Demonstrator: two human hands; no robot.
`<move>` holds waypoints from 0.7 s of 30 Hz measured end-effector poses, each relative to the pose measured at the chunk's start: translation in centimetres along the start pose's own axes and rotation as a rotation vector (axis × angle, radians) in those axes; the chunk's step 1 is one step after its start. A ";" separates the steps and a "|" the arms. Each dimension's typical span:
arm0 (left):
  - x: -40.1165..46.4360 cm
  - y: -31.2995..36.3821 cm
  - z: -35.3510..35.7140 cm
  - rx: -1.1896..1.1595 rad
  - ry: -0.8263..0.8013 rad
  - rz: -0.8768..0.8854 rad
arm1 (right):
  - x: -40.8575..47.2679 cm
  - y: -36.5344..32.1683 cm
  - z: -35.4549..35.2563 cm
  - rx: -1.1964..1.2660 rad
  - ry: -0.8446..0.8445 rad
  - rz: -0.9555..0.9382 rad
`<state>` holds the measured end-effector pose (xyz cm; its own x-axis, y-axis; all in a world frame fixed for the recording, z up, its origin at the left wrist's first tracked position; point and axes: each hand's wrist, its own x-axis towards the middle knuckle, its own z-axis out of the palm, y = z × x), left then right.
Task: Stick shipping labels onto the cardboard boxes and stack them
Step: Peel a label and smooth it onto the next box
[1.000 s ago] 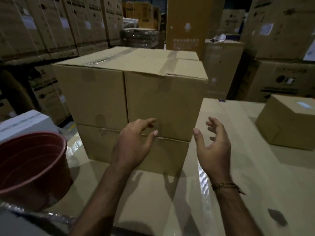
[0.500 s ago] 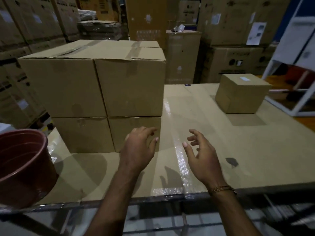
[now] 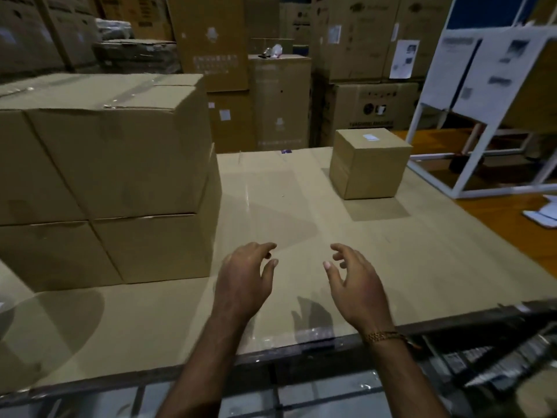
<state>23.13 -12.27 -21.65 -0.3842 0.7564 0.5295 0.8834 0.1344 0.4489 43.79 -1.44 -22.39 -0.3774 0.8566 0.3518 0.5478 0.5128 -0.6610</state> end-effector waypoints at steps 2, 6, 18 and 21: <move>0.8 2.4 3.1 -0.005 -0.008 0.000 | 1.2 3.1 -1.4 -0.027 -0.027 -0.012; 2.9 7.1 7.8 -0.056 0.001 -0.039 | 3.4 8.4 -4.4 -0.072 -0.067 -0.031; 14.1 10.3 16.3 -0.087 -0.044 -0.118 | 15.1 16.8 -6.0 -0.118 -0.117 -0.073; 19.6 9.8 18.0 -0.051 -0.075 -0.110 | 19.5 17.3 -5.2 -0.137 -0.119 -0.087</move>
<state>29.10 15.39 -19.79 -0.4553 0.7850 0.4202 0.8215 0.1883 0.5383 49.84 24.46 -23.52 -0.5088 0.8001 0.3179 0.6026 0.5947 -0.5322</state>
